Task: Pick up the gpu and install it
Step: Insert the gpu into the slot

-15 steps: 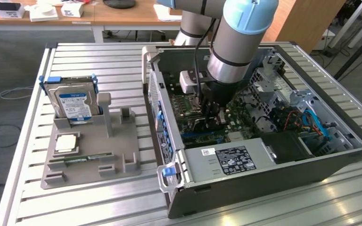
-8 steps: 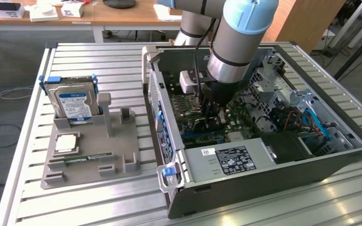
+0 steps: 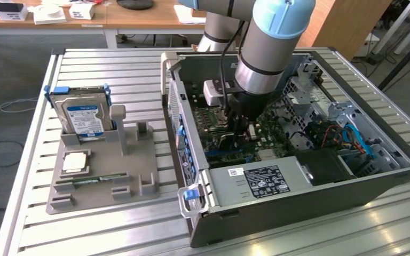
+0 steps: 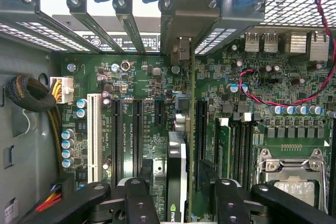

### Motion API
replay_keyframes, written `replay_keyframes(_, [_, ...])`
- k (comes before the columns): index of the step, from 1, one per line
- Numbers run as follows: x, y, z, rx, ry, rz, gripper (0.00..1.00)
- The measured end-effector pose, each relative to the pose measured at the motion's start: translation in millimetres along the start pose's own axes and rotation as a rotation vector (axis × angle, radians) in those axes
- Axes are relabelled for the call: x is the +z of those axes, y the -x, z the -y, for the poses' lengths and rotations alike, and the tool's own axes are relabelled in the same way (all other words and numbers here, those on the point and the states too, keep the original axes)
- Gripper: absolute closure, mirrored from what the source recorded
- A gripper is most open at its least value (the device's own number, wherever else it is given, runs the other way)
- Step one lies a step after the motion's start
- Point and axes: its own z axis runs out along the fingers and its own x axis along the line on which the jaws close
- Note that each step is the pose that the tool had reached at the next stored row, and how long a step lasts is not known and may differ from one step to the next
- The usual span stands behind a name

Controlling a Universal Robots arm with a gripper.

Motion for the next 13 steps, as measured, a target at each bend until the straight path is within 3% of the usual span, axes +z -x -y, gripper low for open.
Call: replay_keyframes(13, [-36.1,1.2,-0.3,0.0,-0.0003,0.0004,0.52])
